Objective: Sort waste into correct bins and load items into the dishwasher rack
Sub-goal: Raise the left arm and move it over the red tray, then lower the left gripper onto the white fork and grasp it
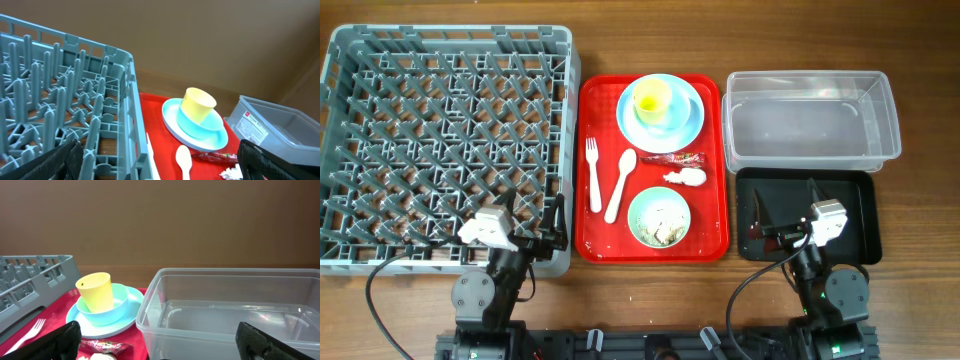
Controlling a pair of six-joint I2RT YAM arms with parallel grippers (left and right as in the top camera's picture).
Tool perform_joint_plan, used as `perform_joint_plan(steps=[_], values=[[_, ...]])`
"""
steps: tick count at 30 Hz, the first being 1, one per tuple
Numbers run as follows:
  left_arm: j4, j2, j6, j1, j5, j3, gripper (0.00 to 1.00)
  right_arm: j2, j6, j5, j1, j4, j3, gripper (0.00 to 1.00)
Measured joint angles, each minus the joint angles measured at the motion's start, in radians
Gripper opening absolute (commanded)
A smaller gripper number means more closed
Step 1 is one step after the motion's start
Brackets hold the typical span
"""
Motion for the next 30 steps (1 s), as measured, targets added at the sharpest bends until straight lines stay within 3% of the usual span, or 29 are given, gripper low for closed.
perform_joint_plan(steps=[6, 11, 14, 17, 18, 19, 22, 24, 26, 30], values=[[0.058, 0.003, -0.006, 0.0, 0.009, 0.034, 1.0, 0.0, 0.0, 0.0, 0.0, 0.0, 0.0, 1.0], [-0.021, 0.087, -0.021, 0.0, 0.027, 0.354, 1.0, 0.0, 0.0, 0.0, 0.0, 0.001, 0.0, 1.0], [-0.164, 0.266, -0.024, 0.0, 0.031, 0.628, 1.0, -0.001, 0.0, 0.0, 0.0, 0.001, 0.0, 1.0], [-0.484, 0.566, -0.014, 0.0, 0.05, 1.041, 1.0, -0.001, 0.0, 0.0, 0.0, 0.0, 0.0, 1.0], [-0.489, 0.603, -0.011, 0.0, 0.051, 1.085, 1.0, 0.0, 0.0, 0.0, 0.0, -0.002, 0.0, 0.99], [-0.814, 0.811, 0.01, 0.0, 0.059, 1.38, 1.0, -0.001, 0.0, 0.0, 0.0, 0.0, 0.0, 0.99], [-1.246, 1.166, 0.043, 0.0, 0.067, 1.851, 1.0, -0.002, 0.0, 0.0, 0.0, 0.0, 0.0, 1.0], [-1.429, 1.399, 0.057, 0.001, 0.097, 2.085, 1.0, -0.002, 0.0, 0.0, 0.0, 0.0, 0.0, 1.0], [-1.506, 1.585, 0.061, 0.001, 0.146, 2.219, 1.0, -0.002, 0.0, 0.0, 0.0, 0.0, 0.0, 1.0], [-1.553, 1.754, 0.063, 0.0, 0.177, 2.253, 1.0, -0.002, 0.0, 0.0, 0.0, 0.0, 0.0, 1.0]])
